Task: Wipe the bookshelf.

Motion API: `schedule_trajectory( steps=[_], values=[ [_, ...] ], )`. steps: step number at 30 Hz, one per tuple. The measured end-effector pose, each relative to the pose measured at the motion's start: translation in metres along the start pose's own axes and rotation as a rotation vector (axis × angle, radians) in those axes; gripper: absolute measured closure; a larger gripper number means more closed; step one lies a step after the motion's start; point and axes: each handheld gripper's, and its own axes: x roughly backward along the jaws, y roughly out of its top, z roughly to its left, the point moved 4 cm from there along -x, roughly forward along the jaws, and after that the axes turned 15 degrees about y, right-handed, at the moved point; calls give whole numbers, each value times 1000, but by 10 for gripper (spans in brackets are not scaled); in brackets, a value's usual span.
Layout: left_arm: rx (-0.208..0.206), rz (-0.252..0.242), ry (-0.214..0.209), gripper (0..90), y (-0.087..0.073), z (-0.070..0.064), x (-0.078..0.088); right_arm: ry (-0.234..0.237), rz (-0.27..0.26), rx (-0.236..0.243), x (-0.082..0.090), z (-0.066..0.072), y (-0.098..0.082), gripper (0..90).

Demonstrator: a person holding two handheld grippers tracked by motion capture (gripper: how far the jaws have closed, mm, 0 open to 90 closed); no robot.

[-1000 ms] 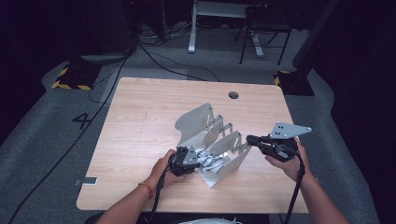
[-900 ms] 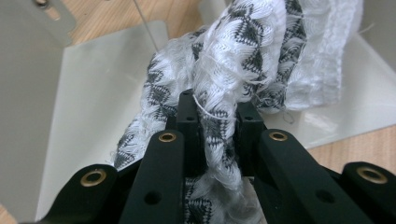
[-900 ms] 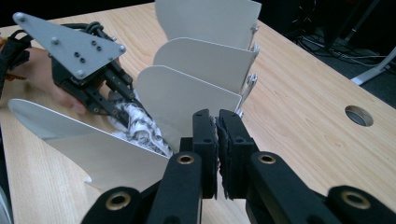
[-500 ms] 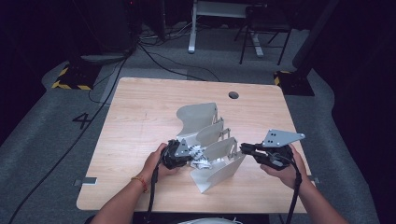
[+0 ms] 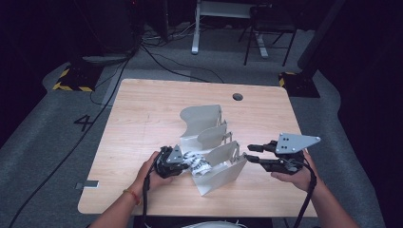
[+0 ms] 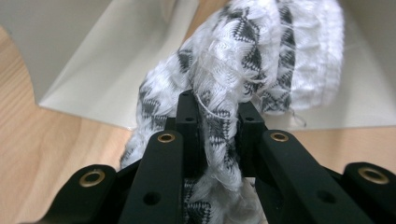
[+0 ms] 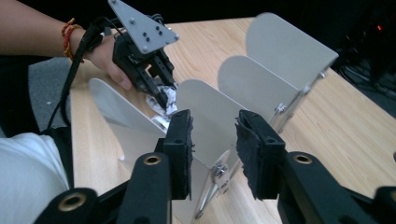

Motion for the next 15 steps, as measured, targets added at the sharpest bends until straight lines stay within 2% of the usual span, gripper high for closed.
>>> schedule_trajectory(
  steps=[2,4,6,11,15],
  values=[
    [16,-27,6,769,-4,-5,17,34,7,13,-1,2,-1,641],
    [60,-62,-6,768,-8,-9,33,55,32,35,-6,4,-2,639],
    [75,-86,2,766,-10,-14,47,83,64,60,-13,7,-3,641],
    [97,-133,9,762,-11,-20,63,100,129,84,-27,5,-4,658],
    [120,-159,24,755,-9,-17,70,165,125,99,-32,3,-2,687]
  ],
)
